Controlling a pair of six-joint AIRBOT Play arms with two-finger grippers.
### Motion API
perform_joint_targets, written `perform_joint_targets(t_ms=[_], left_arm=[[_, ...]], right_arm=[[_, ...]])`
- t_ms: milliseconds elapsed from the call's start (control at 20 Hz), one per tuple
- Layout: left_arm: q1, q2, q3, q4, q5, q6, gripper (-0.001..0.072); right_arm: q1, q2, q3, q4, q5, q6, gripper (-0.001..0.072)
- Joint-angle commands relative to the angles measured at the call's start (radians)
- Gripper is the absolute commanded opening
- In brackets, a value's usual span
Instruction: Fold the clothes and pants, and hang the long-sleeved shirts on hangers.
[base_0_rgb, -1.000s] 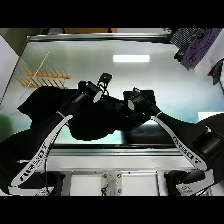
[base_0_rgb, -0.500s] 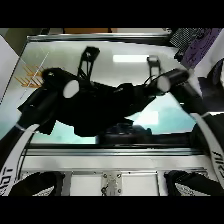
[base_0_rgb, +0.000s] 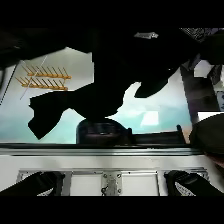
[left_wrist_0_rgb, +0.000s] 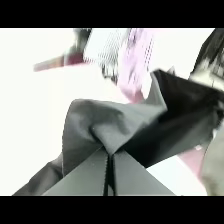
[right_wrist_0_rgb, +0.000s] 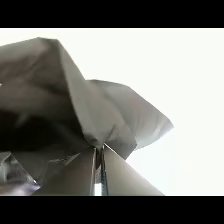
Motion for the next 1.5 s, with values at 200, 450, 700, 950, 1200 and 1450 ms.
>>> perform_joint_targets(t_ms=[200,450,700,950,1200,1450], left_arm=[[0.100,0.065,-0.279,0.005,-0.018,-0.105,0.0016],[0.173,0.057,-0.788,-0.026,0.014,-0.167,0.0015],[0.118,-0.062,-1.012,-0.127,0.103,-0.153,0.0015],[0.097,-0.121,-1.011,-0.127,0.103,-0.151,0.0015],[0.097,-0.121,-1.009,-0.128,0.106,-0.147,0.0016],[0.097,-0.121,-1.009,-0.127,0.106,-0.147,0.0016]], right_arm=[[0.003,0.090,-0.217,0.010,0.066,0.086,0.0015],[0.034,0.175,-0.887,0.043,-0.146,0.114,0.0016],[0.097,0.177,-1.282,0.165,-0.348,0.113,0.0019],[0.107,0.182,-1.308,0.169,-0.355,0.110,0.0557],[0.106,0.178,-1.210,0.142,-0.369,0.008,0.0656],[0.124,0.080,-1.205,0.094,-0.411,0.010,0.0577]])
